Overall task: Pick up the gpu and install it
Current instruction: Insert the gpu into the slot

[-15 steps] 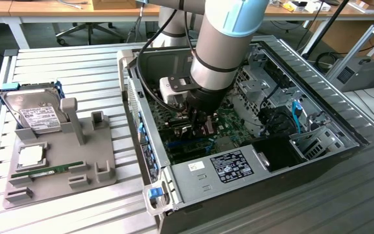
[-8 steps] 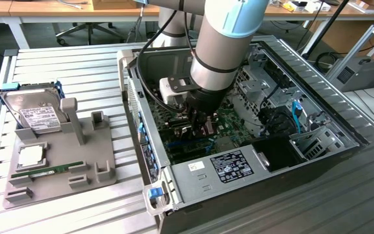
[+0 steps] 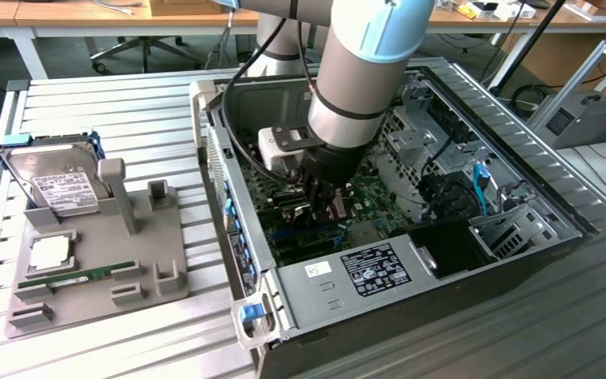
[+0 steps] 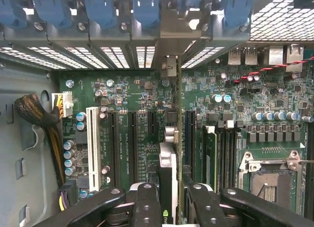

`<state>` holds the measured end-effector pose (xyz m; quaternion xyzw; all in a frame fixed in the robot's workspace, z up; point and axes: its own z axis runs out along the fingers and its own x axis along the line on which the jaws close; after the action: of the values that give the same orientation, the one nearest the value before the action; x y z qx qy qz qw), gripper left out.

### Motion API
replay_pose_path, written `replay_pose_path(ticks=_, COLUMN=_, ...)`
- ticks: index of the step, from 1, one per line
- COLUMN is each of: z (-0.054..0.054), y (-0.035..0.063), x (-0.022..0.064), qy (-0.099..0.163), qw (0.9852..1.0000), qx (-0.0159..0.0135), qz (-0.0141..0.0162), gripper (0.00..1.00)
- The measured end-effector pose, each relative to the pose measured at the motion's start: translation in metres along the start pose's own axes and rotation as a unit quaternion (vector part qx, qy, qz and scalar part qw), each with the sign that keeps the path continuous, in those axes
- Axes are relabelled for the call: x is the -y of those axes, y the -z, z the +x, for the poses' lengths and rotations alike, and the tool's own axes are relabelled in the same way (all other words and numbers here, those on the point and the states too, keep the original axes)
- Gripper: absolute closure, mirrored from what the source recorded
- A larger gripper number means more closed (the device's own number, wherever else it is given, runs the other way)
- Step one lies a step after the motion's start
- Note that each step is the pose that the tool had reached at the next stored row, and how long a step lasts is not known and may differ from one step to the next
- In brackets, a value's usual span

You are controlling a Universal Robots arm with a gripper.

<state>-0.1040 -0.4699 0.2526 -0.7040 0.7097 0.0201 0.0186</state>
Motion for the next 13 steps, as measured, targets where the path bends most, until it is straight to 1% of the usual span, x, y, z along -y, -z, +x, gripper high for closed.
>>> replay_pose_path(ticks=1, z=-0.0001, y=-0.0013, x=0.0001, qy=0.000, qw=1.0000, qx=0.0007, qz=0.0004, gripper=0.73)
replay_pose_path(ticks=3, z=0.0001, y=-0.0022, x=0.0000, qy=0.000, qw=1.0000, qx=0.0001, qz=0.0001, gripper=0.73)
replay_pose_path(ticks=13, z=0.0001, y=-0.0024, x=0.0000, qy=0.000, qw=1.0000, qx=0.0002, qz=0.0001, gripper=0.73)
